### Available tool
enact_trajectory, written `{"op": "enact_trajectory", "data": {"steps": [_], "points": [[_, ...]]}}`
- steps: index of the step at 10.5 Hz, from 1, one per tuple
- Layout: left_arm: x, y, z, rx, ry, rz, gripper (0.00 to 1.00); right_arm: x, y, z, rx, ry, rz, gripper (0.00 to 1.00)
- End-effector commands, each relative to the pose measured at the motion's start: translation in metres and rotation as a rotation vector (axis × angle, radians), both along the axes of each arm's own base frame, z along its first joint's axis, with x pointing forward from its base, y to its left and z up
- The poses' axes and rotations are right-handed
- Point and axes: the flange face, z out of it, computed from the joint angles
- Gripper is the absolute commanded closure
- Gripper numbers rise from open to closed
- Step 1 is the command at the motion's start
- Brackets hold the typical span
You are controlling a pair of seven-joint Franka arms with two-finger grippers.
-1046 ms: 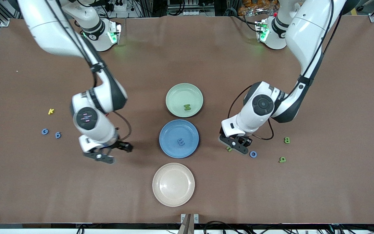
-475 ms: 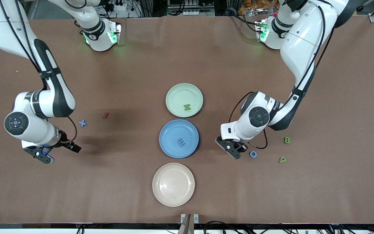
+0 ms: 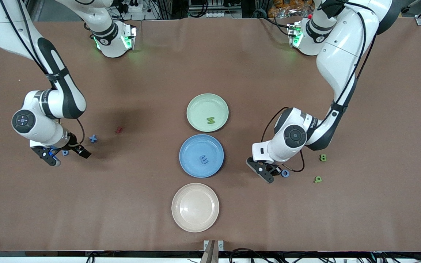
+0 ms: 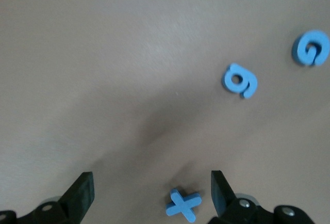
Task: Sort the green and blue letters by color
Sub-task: 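Grasp the blue x with the right gripper while the left gripper grasps the u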
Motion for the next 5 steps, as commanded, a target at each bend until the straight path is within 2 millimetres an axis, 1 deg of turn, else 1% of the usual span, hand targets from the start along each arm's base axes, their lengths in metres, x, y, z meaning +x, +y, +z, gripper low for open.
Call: {"op": "enact_trajectory", "data": {"steps": [1,2,3,5], "points": [[0.006,-0.006,-0.008,-0.006,-0.014,-0.019,0.47,-0.037,0.005,-0.005,0.011,-0.025,-0.109,0.00],[0.004,-0.010,-0.008,-0.007,-0.016,-0.025,0.47,-0.041,0.008,-0.009,0.011,-0.018,-0.144,0.00],[0.003,-0.009,-0.012,-0.007,-0.014,-0.024,0.47,-0.044,0.014,-0.012,0.013,-0.023,-0.144,0.00],[0.003,-0.010,-0.015,-0.014,-0.021,-0.023,0.49,-0.057,0.017,-0.025,0.022,-0.048,-0.139,0.00]]}}
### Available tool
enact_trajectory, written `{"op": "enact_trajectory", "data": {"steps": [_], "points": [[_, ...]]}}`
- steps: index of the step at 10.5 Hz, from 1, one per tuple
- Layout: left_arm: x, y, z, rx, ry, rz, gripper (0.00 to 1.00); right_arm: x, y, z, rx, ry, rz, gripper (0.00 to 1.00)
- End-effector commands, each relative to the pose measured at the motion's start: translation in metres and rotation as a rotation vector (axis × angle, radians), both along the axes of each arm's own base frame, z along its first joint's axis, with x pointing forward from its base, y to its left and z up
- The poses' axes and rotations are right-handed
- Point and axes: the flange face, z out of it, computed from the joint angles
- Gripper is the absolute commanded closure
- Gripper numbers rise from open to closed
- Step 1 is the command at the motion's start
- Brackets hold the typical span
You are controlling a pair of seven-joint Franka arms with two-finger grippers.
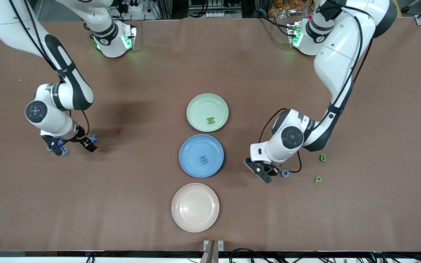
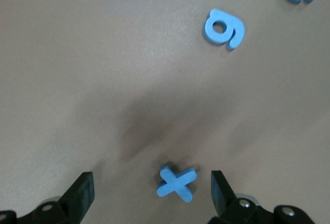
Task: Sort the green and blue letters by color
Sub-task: 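Grasp the blue x with the right gripper while the left gripper grasps the u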
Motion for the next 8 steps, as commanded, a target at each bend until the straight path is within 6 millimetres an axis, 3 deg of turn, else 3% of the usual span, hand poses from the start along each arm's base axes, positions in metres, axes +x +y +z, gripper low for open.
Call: {"op": "enact_trajectory", "data": {"steps": [1,3,4,6,7,8], "points": [[0.005,-0.004,-0.005,-0.007,-0.022,-0.017,0.53,-0.025,0.006,-0.006,0.011,-0.019,-0.022,0.03],[0.006,-0.002,-0.007,-0.006,-0.020,-0.014,0.72,-0.028,0.004,-0.010,0.009,-0.016,-0.018,0.16],[0.005,-0.004,-0.004,-0.008,-0.024,-0.013,0.97,-0.028,0.002,-0.013,0.007,-0.011,-0.010,0.27],[0.002,-0.009,0.015,-0.015,-0.022,0.045,1.00,-0.032,0.001,-0.018,-0.011,-0.001,0.031,0.65],[-0.009,-0.011,0.026,0.003,0.011,0.085,1.00,-0.033,0.000,-0.020,-0.015,0.002,0.042,0.76],[-0.025,-0.026,0.044,0.015,0.045,0.123,1.00,-0.034,-0.001,-0.023,-0.021,0.007,0.056,0.80]]}}
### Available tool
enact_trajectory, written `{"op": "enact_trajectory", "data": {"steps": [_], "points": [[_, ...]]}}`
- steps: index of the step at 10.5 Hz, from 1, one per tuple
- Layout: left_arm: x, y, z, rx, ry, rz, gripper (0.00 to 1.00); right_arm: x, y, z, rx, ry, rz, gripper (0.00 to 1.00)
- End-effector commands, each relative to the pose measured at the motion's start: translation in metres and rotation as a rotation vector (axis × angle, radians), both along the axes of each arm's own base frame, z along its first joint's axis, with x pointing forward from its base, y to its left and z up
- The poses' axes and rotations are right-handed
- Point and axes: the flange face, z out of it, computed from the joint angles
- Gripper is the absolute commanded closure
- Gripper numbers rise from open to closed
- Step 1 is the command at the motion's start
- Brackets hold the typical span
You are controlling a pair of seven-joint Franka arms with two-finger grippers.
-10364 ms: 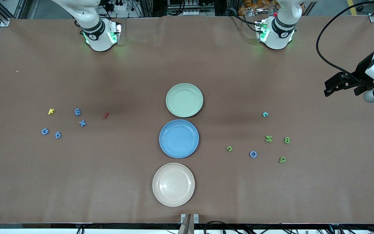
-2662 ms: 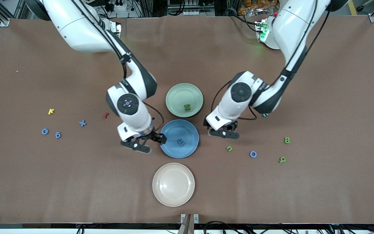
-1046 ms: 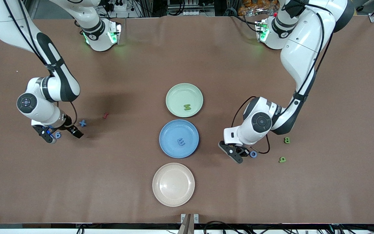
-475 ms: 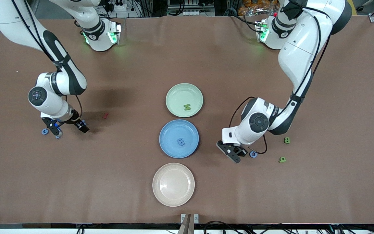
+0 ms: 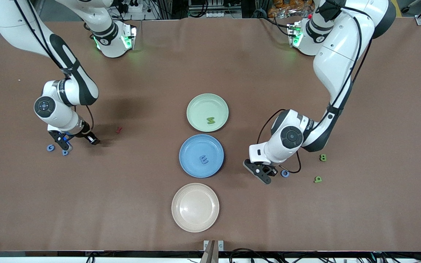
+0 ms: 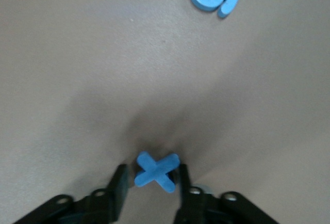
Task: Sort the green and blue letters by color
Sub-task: 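Grasp the blue x with the right gripper while the left gripper grasps the u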
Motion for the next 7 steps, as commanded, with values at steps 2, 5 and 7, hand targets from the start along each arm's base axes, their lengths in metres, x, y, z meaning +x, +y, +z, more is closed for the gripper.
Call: {"op": "enact_trajectory", "data": {"steps": [2,5,7], "points": [[-0.065,-0.042,0.059,0.088,0.126,0.147,1.00,-0.009,-0.009,-0.005,-0.032,0.004,0.063,0.96],[-0.142,-0.104,0.067,0.084,0.193,0.287,1.00,0.013,-0.003,0.029,-0.055,-0.021,0.200,1.00],[-0.188,-0.151,0.062,0.093,0.223,0.417,1.00,0.040,0.040,0.064,-0.075,-0.017,0.310,1.00]]}}
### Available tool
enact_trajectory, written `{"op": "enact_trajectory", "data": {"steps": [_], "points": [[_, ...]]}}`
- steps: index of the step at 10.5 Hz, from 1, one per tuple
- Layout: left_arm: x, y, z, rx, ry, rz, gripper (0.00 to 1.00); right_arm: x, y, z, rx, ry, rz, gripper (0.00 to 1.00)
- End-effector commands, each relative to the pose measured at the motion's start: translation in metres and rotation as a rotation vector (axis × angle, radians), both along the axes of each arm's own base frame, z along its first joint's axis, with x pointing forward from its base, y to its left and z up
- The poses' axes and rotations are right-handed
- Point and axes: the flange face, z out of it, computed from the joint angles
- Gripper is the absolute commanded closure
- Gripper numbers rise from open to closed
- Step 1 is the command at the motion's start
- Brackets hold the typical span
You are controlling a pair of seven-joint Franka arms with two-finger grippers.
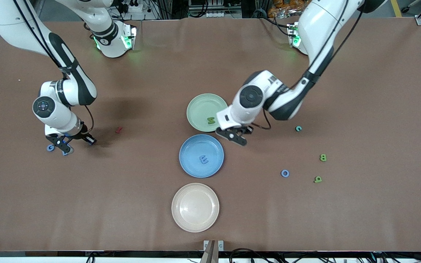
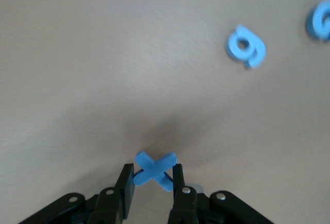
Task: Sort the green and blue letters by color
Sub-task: 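Place the x on the blue plate while the left gripper places u on green plate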
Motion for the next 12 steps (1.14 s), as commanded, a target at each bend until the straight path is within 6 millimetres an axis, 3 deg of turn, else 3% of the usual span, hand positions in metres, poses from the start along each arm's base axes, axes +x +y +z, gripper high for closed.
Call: {"op": "enact_trajectory", "data": {"steps": [1,2,3,5,7,8,10,12], "points": [[-0.068,-0.056,-0.009,0.037,0.035,0.175,1.00,0.033,0.061,0.064,-0.039,-0.007,0.140,1.00],[-0.082,-0.070,-0.013,0.039,0.039,0.222,1.00,0.043,0.089,0.079,-0.031,-0.011,0.163,1.00],[-0.096,-0.084,-0.020,0.033,0.044,0.252,0.84,0.051,0.121,0.094,-0.010,-0.041,0.192,1.00],[-0.104,-0.091,-0.021,0.030,0.040,0.266,0.00,0.062,0.186,0.117,0.014,-0.098,0.275,1.00],[-0.087,-0.079,-0.011,0.024,0.025,0.296,0.00,0.059,0.255,0.133,0.035,-0.141,0.375,1.00],[-0.061,-0.057,0.009,0.012,0.000,0.342,0.00,0.057,0.287,0.143,0.066,-0.162,0.407,1.00],[-0.003,0.004,0.033,0.012,-0.025,0.412,0.00,0.049,0.345,0.153,0.106,-0.190,0.468,1.00],[0.056,0.090,0.034,0.023,-0.027,0.351,0.00,0.049,0.398,0.130,0.129,-0.185,0.508,1.00]]}}
